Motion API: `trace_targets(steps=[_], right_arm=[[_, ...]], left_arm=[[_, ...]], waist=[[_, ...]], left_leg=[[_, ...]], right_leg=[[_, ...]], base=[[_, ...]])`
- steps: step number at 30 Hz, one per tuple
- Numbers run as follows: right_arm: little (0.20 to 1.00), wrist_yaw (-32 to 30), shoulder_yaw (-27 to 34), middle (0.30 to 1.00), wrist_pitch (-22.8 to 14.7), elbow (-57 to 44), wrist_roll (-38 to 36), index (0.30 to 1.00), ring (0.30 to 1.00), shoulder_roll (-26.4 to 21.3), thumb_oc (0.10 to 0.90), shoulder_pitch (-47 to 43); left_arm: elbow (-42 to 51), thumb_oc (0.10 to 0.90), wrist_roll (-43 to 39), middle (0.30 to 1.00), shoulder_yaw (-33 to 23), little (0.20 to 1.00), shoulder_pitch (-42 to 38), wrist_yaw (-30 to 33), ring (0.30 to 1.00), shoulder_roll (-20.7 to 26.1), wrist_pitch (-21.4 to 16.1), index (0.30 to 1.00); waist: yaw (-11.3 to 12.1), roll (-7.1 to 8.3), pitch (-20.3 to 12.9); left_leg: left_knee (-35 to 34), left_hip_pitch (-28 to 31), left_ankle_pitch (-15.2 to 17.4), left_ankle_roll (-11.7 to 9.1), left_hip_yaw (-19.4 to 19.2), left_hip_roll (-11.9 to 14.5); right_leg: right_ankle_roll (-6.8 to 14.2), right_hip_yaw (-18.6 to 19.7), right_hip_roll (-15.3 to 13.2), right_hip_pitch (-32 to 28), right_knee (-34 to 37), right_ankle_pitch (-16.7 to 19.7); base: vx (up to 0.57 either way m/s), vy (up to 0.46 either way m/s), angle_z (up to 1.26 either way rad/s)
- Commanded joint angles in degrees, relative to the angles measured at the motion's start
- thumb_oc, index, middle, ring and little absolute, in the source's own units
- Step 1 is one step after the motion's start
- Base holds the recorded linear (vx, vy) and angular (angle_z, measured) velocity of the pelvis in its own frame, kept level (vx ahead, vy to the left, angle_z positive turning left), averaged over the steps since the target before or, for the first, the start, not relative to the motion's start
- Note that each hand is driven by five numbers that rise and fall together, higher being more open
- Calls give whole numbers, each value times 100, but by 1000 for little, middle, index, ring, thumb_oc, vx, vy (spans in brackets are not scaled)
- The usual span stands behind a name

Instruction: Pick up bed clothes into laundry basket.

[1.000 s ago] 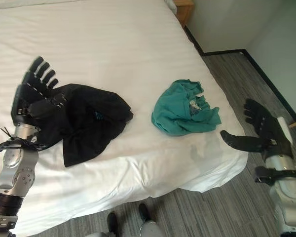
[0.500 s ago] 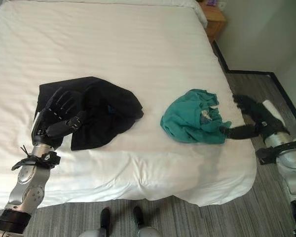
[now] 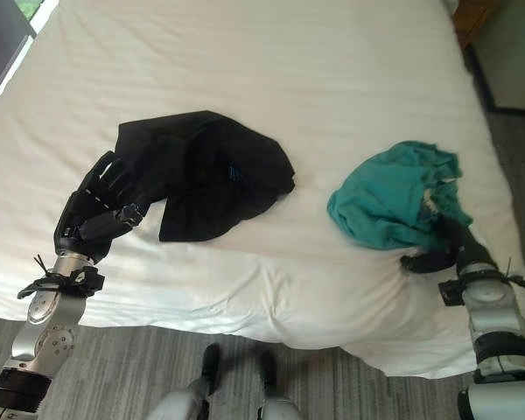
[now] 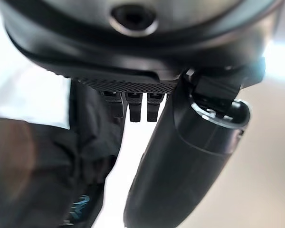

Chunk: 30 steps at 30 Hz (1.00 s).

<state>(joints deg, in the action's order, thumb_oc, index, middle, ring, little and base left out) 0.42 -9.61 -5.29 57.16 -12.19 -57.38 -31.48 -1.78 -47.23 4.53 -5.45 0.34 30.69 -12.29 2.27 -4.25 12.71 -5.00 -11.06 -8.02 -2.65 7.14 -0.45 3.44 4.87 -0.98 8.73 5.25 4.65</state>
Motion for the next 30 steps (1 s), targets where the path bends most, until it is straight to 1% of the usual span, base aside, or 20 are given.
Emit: trace_targets(steps=[1,3,5,6,7,9,10,11,12,16,17,19,21,23,24,25,27,28,29,30], right_arm=[[900,-158,-511,900,-373,-507,-382,900,900,-191,800,-1195],[900,-129,-570,900,-389,-587,-500,900,900,-207,800,-1339],[900,-14,-844,900,-382,-596,-638,900,900,-341,800,-1692],[900,-11,-866,900,-383,-585,-643,900,900,-342,800,-1716],[900,111,-1068,900,-386,-666,-688,900,900,-491,800,-1918],[900,180,-1158,900,-385,-711,-727,900,900,-541,800,-1989],[900,283,-1323,900,-374,-815,-684,900,900,-679,800,-2090],[900,278,-1363,900,-382,-831,-705,900,900,-693,800,-2116],[900,440,-1540,900,-369,-926,-687,900,900,-819,800,-2144],[900,754,-1831,900,-304,-974,-678,900,900,-991,800,-2137],[900,755,-1840,900,-305,-970,-679,900,900,-991,800,-2147],[900,1019,-2189,900,-219,-914,-575,900,900,-1071,800,-2211],[900,1083,-2341,900,-203,-890,-516,900,900,-1061,800,-2284],[900,1282,-2700,900,-118,-841,-366,900,900,-1045,800,-2404],[900,1283,-2719,900,-120,-834,-369,900,900,-1042,800,-2425],[900,1354,-2883,900,-77,-842,-293,900,900,-1036,800,-2512],[900,1740,-3767,900,228,-708,297,900,900,-1118,800,-3070],[900,1745,-3835,900,228,-688,290,900,900,-1109,800,-3141],[900,1925,-4288,900,419,-472,611,900,900,-1052,800,-3530],[900,1929,-4331,900,420,-461,606,900,900,-1046,800,-3574]], left_arm=[[564,800,-161,900,-47,900,-220,-278,900,76,-448,900],[538,800,-184,900,-25,900,-178,-275,900,54,-445,900],[548,800,-211,900,11,900,-122,-294,900,48,-424,900],[549,800,-211,900,4,900,-121,-294,900,42,-424,900],[566,800,-213,900,12,900,-87,-343,900,59,-401,900],[568,800,-231,900,12,900,-74,-369,900,45,-390,900],[571,800,-257,900,40,900,-53,-416,900,46,-375,900],[562,800,-259,900,39,900,-39,-423,900,17,-372,900],[512,800,-262,900,49,900,-32,-452,900,-2,-341,900],[394,800,-298,900,112,900,-96,-539,900,-13,-323,900],[391,800,-299,900,111,900,-97,-541,900,-15,-325,900],[324,800,-329,900,127,900,-142,-588,900,15,-298,900],[316,800,-327,900,130,900,-171,-606,900,32,-292,900],[256,800,-347,900,145,900,-227,-632,900,68,-286,900],[255,800,-348,900,140,900,-226,-633,900,64,-286,900],[225,800,-357,900,142,900,-244,-640,900,66,-277,900],[108,800,-323,900,143,900,-283,-656,900,115,-242,900],[106,800,-323,900,124,900,-279,-657,900,94,-243,900],[65,800,-262,900,140,900,-324,-645,900,123,-225,900],[65,800,-261,900,127,900,-322,-645,900,109,-225,900]], waist=[[383,113,-268],[403,124,-274],[434,183,-275],[430,177,-268],[422,228,-262],[403,245,-253],[384,299,-260],[360,302,-255],[315,345,-259],[215,420,-262],[213,418,-258],[173,462,-272],[162,463,-273],[144,479,-286],[139,475,-283],[127,485,-286],[119,544,-321],[102,524,-316],[101,552,-328],[90,538,-323]], left_leg=[[0,242,463,-231,34,-3],[0,267,471,-233,39,9],[0,345,492,-241,25,45],[0,351,493,-241,23,46],[0,385,502,-248,13,73],[0,404,513,-250,5,84],[0,426,525,-253,-5,100],[0,448,535,-250,-11,107],[0,484,549,-253,-25,118],[0,562,575,-257,-46,130],[0,565,575,-257,-46,130],[0,601,590,-258,-60,140],[0,610,593,-258,-69,142],[0,636,597,-264,-92,148],[0,637,597,-264,-92,148],[0,654,600,-267,-103,148],[0,673,604,-283,-125,150],[0,675,605,-283,-127,150],[0,686,605,-287,-148,154],[0,688,605,-287,-148,154]], right_leg=[[300,218,-247,-109,-25,-305],[293,224,-231,-136,-25,-318],[275,247,-188,-241,-25,-349],[275,250,-187,-246,-25,-350],[265,250,-170,-281,-25,-366],[256,250,-159,-296,-25,-376],[249,255,-149,-313,-25,-383],[246,261,-147,-331,-25,-390],[240,265,-139,-364,-25,-399],[226,271,-131,-431,-25,-416],[226,271,-131,-434,-25,-417],[212,282,-133,-460,-25,-421],[209,286,-137,-466,-25,-419],[205,298,-144,-489,-25,-423],[205,299,-144,-490,-25,-423],[203,307,-145,-503,-25,-422],[187,323,-154,-519,-25,-417],[187,324,-154,-521,-25,-418],[175,334,-155,-535,-25,-414],[175,334,-154,-537,-25,-414]], base=[[52,-33,-1],[68,-34,-3],[73,-42,-4],[33,-25,-5],[23,-19,-5],[12,-10,-2],[0,0,0],[35,-9,2],[0,0,0],[9,-2,0],[0,0,0],[0,0,0],[0,0,0],[0,0,0],[0,0,0],[30,0,0],[39,5,-2],[33,9,-2],[0,0,0],[34,6,1]])
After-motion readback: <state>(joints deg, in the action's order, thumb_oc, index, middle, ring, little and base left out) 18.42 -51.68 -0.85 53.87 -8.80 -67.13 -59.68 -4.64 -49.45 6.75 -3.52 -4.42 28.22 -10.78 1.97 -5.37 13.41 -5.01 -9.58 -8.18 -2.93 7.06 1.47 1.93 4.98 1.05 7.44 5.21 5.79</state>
